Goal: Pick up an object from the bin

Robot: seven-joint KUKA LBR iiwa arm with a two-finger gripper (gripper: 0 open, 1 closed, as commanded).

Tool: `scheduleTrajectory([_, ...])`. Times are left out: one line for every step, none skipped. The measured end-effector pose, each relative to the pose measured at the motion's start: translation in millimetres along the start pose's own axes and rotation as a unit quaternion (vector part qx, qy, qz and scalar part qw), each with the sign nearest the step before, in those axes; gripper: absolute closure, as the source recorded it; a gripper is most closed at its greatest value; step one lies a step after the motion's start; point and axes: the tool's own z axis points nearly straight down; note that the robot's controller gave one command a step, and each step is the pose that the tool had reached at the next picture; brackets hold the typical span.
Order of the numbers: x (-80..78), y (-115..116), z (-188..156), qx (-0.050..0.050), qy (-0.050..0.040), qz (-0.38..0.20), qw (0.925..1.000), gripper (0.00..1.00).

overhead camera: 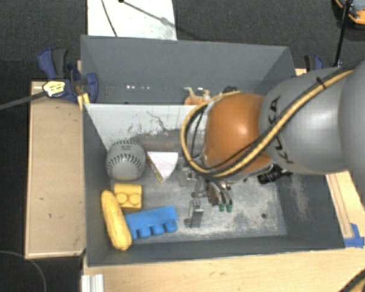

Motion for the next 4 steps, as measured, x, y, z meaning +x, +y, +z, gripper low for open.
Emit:
scheduleTrajectory([-2.0,-0.5,-4.1,-0.001,-0.0039,0.002,1.0,0.0])
scheduleTrajectory([4.1,20.1,10.4,0.001,-0.0058,-0.042,0.9991,0.0])
scheduleTrajectory([3.3,42.7,32.9,-0.001,-0.0033,-0.062,0.9981,0.0])
scheduleTrajectory([1.6,57.0,65.7,0.001,-0.002,-0.192,0.9814,1.0])
